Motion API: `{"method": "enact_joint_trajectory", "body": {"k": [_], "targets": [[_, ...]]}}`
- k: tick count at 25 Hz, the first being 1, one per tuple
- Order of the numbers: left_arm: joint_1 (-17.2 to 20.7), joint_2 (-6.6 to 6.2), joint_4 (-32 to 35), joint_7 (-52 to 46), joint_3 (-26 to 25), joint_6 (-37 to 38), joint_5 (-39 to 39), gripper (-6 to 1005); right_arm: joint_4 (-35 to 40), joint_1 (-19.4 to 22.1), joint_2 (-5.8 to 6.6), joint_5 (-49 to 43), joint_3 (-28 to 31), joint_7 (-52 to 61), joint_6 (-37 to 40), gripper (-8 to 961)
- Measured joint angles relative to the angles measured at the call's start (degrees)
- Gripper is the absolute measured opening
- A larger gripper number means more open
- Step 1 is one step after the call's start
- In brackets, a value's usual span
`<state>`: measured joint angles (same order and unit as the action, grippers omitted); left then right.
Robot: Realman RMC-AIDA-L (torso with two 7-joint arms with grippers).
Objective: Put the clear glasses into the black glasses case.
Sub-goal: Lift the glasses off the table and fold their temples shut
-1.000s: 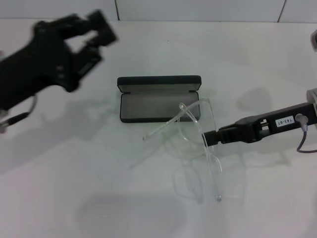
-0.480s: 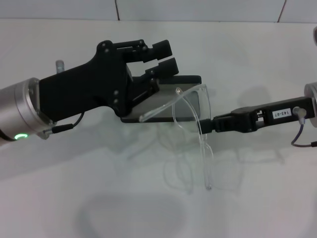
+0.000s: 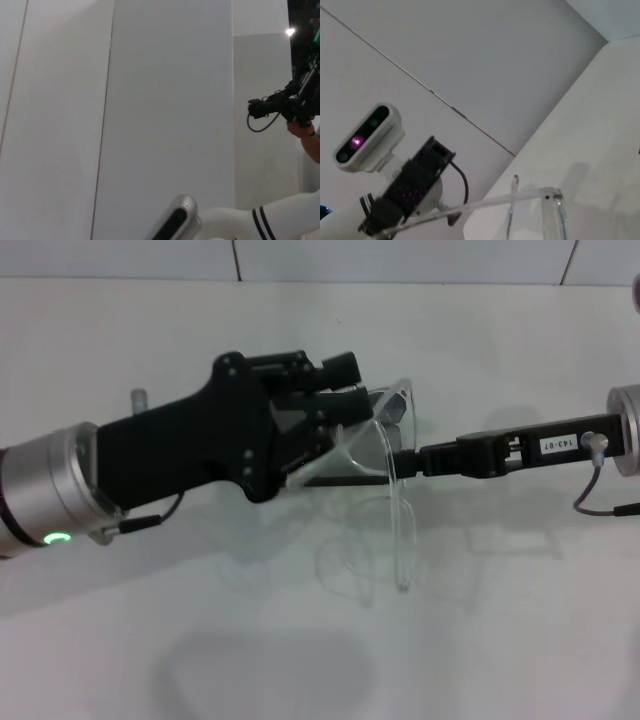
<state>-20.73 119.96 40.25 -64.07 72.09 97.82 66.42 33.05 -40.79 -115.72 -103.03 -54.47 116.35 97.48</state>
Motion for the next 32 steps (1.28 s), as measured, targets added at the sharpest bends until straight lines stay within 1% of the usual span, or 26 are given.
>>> {"method": "enact_joint_trajectory", "body": {"k": [4, 6, 8, 15, 21, 27, 32], "targets": [[-0.31, 0.05, -0.92, 0.35, 1.07, 0.00, -0.21, 272, -0.45, -0.27, -0.03, 1.31, -0.21, -0.02, -0.25, 48], [-0.55, 0.16, -1.81, 1.71, 3.66, -0.26, -1.06, 272, -0.48, -0.35, -0.03, 1.35, -0.08, -0.03, -0.26, 48], [-0.59, 0.18, -1.97, 2.20, 4.60, -0.56, -1.29, 272, -0.48, -0.43, -0.03, 1.62, -0.01, -0.04, -0.27, 49], [-0.59, 0.19, -2.22, 2.26, 4.84, -0.65, -1.39, 271, -0.90, -0.58, -0.17, 3.26, -0.25, -0.01, -0.32, 50], [-0.72, 0.25, -2.86, 2.32, 4.89, -0.63, -1.46, 135, -3.17, -1.28, -0.14, 4.37, -0.40, -0.07, -0.60, 50], [-0.19, 0.13, -2.45, 2.37, 4.93, -0.24, -2.97, 132, -3.23, -0.92, 0.00, 4.38, -0.34, -0.07, -0.76, 51], [-0.60, 0.27, -4.17, 3.03, 5.37, -0.49, -2.86, 130, -3.01, -0.87, -0.06, 5.07, -0.22, -0.09, -0.26, 52]]}}
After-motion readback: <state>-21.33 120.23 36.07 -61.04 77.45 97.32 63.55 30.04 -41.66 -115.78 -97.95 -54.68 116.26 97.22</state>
